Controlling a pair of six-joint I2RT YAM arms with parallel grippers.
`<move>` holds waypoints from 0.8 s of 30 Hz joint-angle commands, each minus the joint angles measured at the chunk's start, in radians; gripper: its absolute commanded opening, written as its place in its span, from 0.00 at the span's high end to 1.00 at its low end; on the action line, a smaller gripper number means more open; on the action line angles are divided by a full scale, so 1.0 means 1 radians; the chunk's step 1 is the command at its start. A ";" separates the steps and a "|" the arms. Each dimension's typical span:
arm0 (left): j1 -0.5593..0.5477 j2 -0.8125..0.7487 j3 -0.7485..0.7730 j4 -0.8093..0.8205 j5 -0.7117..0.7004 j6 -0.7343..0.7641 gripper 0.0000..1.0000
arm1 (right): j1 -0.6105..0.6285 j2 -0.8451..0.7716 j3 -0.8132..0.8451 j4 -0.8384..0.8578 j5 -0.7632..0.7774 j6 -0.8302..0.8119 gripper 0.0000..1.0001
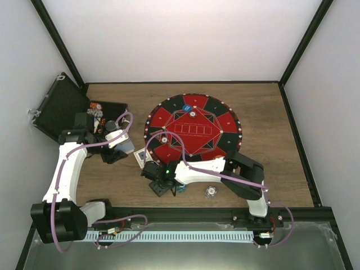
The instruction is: Distribute texas hold em gaming equipment
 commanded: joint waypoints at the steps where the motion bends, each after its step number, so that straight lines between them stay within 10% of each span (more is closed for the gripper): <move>1: 0.005 -0.017 0.018 -0.009 0.029 0.025 0.89 | 0.012 -0.019 0.019 -0.023 0.016 0.010 0.43; 24: 0.006 -0.011 0.013 -0.016 0.025 0.032 0.88 | 0.031 -0.029 0.063 -0.057 0.044 0.014 0.60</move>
